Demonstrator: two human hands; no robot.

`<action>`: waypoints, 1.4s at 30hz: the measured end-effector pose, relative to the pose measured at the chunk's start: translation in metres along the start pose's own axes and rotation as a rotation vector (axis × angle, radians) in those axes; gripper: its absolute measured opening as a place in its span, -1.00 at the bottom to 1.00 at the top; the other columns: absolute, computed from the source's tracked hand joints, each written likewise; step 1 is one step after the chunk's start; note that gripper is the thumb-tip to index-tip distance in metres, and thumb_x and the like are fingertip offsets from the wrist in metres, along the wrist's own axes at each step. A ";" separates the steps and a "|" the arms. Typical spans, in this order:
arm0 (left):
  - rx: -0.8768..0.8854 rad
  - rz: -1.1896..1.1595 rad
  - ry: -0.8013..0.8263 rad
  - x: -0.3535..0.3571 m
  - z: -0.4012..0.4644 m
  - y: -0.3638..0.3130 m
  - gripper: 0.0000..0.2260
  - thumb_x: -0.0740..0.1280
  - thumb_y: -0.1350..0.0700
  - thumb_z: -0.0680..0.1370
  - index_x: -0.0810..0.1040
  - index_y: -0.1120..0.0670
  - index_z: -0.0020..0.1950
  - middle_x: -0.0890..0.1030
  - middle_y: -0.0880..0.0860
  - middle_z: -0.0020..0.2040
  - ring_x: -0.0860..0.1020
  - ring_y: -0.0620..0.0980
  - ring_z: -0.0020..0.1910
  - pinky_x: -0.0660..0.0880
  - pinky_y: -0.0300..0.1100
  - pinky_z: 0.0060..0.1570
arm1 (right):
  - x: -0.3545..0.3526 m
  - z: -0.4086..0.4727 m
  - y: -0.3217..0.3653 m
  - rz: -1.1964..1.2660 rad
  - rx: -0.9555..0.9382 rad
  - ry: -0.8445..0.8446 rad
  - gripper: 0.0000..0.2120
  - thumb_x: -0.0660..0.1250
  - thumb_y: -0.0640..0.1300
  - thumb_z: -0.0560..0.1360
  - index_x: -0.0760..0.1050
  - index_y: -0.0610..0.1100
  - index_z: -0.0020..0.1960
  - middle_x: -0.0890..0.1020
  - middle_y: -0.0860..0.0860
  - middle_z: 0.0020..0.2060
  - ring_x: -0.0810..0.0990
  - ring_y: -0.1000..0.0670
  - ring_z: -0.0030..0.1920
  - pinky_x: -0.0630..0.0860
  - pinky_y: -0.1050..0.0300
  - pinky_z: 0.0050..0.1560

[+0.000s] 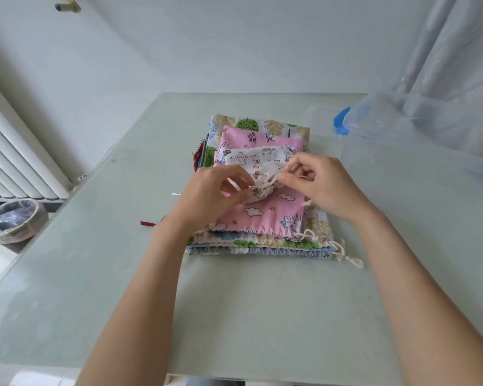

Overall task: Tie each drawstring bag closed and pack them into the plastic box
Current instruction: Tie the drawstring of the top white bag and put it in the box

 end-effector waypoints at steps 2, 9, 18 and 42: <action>-0.033 -0.039 -0.046 -0.001 0.001 0.001 -0.92 0.47 0.14 0.43 0.63 0.02 -0.11 0.65 -0.06 -0.21 0.60 -0.19 -0.27 0.54 -0.34 -0.16 | -0.002 0.000 0.001 0.089 0.032 0.031 -0.76 0.40 0.00 0.45 0.52 -0.16 -0.23 0.59 -0.13 -0.31 0.49 -0.07 -0.32 0.44 0.05 -0.20; -0.030 0.069 -0.111 0.016 0.005 0.001 -0.81 0.40 -0.05 0.46 0.58 0.04 -0.25 0.55 -0.10 -0.39 0.53 -0.18 -0.40 0.50 -0.23 -0.30 | 0.006 -0.001 0.015 0.739 0.109 0.116 -0.83 0.36 -0.08 0.41 0.47 -0.17 -0.24 0.63 -0.10 -0.01 0.26 0.15 -0.53 0.35 0.32 -0.49; -0.160 -0.658 0.094 0.011 -0.002 -0.017 -0.86 0.35 0.10 0.51 0.59 0.16 -0.13 0.52 0.17 -0.38 0.40 0.11 -0.48 0.40 -0.11 -0.31 | 0.009 0.000 0.004 0.405 0.121 0.031 -0.96 0.28 -0.21 0.54 0.49 -0.12 -0.04 0.61 0.15 -0.40 0.35 0.14 -0.58 0.34 0.19 -0.52; 0.135 -0.343 -0.186 0.013 0.003 -0.019 -0.85 0.42 0.21 0.45 0.63 -0.01 -0.04 0.60 -0.07 -0.14 0.61 -0.09 -0.28 0.57 -0.22 -0.19 | 0.023 0.003 0.003 0.527 0.212 -0.041 -0.91 0.35 -0.26 0.48 0.61 -0.18 -0.04 0.56 0.03 -0.44 0.33 0.11 -0.56 0.34 0.32 -0.48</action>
Point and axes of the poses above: each hand's wrist, its own z-axis towards the middle knuckle, its own x-axis out of the palm, y = z × x, the point moved 4 cm from there along z, towards the middle knuckle
